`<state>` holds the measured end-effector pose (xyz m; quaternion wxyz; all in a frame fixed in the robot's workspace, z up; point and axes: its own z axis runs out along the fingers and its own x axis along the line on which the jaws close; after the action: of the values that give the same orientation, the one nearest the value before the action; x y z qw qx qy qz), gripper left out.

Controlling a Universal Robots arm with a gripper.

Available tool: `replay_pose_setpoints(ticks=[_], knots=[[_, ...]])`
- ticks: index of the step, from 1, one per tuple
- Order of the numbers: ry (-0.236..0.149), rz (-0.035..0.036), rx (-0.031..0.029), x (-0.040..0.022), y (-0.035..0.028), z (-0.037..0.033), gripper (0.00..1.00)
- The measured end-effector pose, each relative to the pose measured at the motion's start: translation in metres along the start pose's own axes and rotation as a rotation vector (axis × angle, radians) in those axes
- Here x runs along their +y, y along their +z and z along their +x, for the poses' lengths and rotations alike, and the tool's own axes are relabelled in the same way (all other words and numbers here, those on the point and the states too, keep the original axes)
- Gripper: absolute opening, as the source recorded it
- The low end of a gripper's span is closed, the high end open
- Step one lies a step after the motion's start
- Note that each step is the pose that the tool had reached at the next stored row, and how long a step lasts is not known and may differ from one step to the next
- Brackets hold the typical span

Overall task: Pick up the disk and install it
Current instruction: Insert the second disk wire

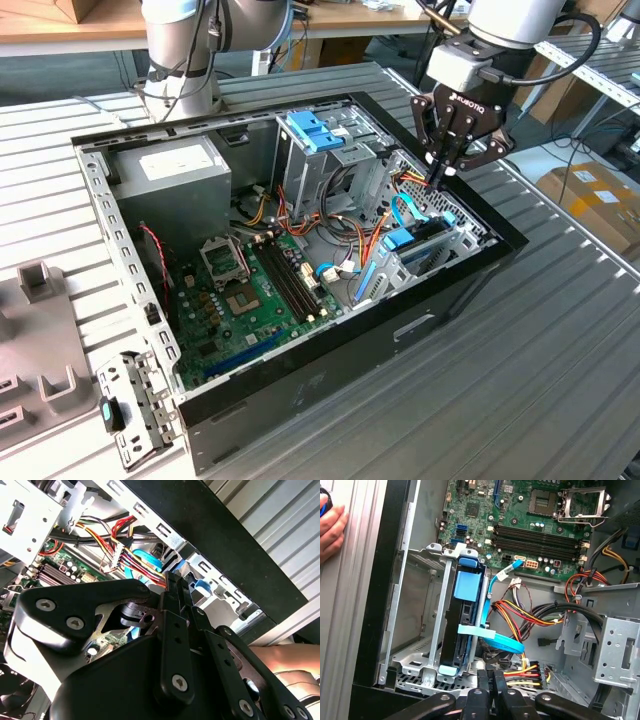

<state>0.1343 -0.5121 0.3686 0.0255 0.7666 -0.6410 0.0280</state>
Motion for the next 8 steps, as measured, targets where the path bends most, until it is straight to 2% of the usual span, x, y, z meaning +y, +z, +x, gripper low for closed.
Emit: replay_pose_setpoints(ticks=[2, 6, 8], knots=[[0.001, -0.0001, 0.0, 0.0, 0.0, 0.0, 0.16], [0.096, -0.0073, -0.0003, 0.0, 0.0006, 0.0, 0.16], [0.129, -0.0098, -0.0004, 0.0, 0.0009, -0.0001, 0.16]])
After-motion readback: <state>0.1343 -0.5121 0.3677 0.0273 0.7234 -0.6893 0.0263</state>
